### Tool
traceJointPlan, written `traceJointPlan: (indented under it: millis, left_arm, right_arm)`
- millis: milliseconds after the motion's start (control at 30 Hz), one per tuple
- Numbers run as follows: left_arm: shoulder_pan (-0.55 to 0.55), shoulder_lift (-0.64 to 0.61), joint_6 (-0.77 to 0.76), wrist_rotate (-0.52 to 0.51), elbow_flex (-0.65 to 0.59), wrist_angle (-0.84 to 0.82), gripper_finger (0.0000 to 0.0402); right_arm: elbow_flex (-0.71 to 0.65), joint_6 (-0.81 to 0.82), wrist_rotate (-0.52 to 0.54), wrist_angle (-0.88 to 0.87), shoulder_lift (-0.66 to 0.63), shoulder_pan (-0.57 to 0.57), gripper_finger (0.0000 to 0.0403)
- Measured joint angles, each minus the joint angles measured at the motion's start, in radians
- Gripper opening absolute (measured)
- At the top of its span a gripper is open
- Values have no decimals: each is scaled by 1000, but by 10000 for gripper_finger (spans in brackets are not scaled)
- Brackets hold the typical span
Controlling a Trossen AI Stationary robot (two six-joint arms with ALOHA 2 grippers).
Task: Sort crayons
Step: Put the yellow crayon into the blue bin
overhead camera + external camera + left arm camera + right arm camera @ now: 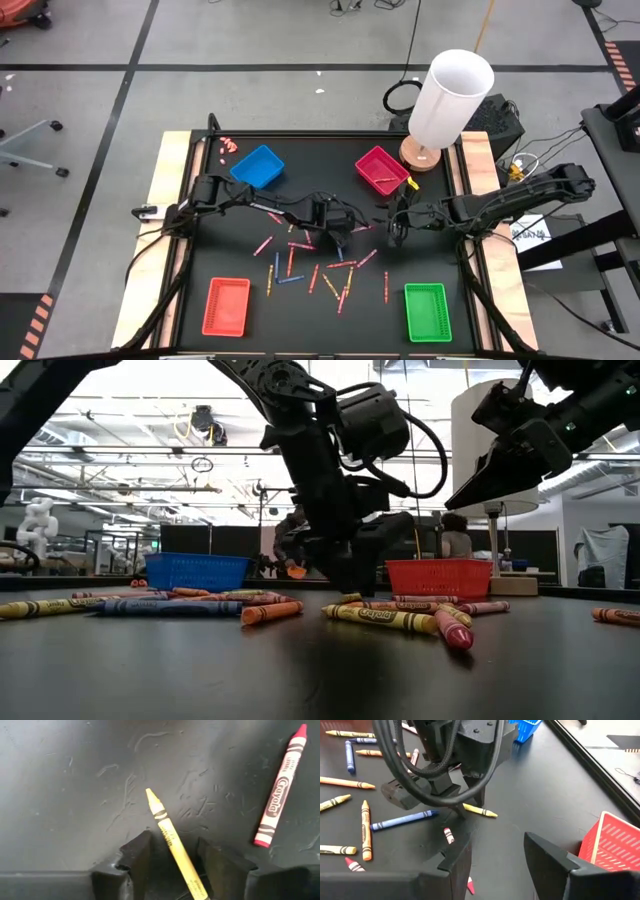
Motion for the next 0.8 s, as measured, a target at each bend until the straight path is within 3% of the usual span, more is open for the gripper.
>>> traceJointPlan:
  millis: [400,667,800]
  left_arm:
    - [-6,3,29,-6,-1,2,14]
    - [-4,-32,121,-20,-7,-21,16]
    - [-1,-97,260,-24,-10,-33,16]
  right_arm:
    - [0,2,0,-1,0,0,167]
    - [0,28,-3,-17,0,0,167]
    - [0,26,-2,-32,0,0,167]
